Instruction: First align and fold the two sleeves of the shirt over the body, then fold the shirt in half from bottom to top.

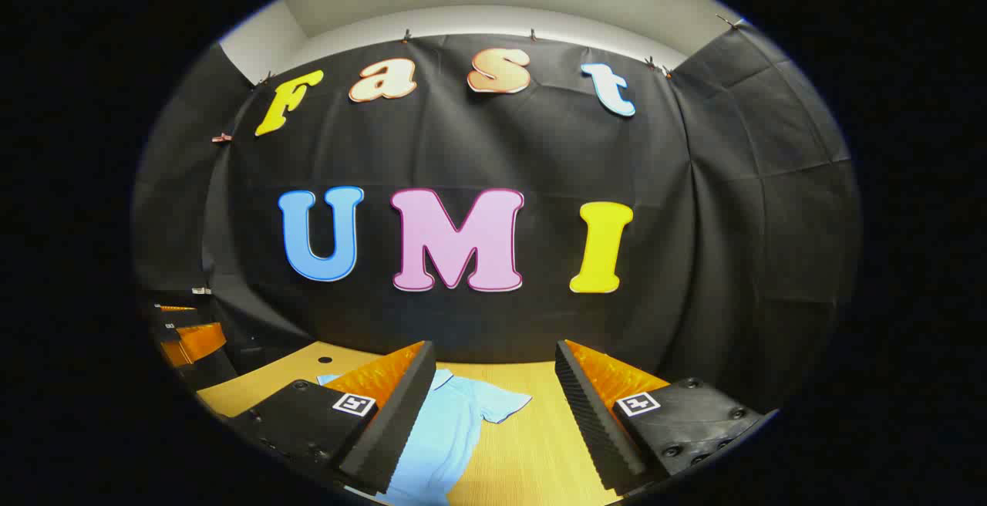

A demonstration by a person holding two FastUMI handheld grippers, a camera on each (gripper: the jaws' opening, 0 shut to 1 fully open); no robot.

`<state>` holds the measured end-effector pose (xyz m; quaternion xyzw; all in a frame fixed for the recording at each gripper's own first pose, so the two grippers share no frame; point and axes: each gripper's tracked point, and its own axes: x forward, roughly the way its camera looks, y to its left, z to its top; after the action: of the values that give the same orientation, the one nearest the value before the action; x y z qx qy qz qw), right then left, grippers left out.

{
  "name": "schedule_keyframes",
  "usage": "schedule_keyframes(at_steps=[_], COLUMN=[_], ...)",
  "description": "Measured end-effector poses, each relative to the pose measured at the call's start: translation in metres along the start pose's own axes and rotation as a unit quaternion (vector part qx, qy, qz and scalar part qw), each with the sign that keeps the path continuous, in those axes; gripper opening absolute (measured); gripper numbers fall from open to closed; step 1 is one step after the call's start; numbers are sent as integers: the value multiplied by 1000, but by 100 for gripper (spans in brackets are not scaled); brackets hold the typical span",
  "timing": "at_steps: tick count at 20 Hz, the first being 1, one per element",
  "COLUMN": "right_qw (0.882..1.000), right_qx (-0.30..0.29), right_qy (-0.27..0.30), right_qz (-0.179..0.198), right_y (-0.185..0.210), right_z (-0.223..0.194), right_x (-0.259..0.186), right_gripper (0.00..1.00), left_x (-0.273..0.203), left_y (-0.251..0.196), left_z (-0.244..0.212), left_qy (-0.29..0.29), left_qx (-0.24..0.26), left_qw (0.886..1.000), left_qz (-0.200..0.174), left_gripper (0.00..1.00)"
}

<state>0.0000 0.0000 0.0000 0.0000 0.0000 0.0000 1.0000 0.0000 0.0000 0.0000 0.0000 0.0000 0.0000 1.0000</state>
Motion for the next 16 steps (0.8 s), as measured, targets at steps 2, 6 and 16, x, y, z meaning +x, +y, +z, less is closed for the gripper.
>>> schedule_keyframes(at_steps=[2, 6, 16], right_qw=[1000, 1000, 1000], right_qx=[8, 11, 0], right_qy=[2, 12, 9], right_qz=[-4, 4, 29], right_y=[-6, -6, 6], right_z=[-5, -14, -18], right_x=[8, 20, 30], right_gripper=[97, 97, 96], left_x=[8, 15, 23], left_y=[-1, -3, -4], left_z=[-4, -6, -11], left_qy=[7, 12, 21], left_qx=[6, 12, 11], left_qw=[1000, 1000, 1000], left_qz=[2, 1, 2], left_gripper=[100, 100, 100])
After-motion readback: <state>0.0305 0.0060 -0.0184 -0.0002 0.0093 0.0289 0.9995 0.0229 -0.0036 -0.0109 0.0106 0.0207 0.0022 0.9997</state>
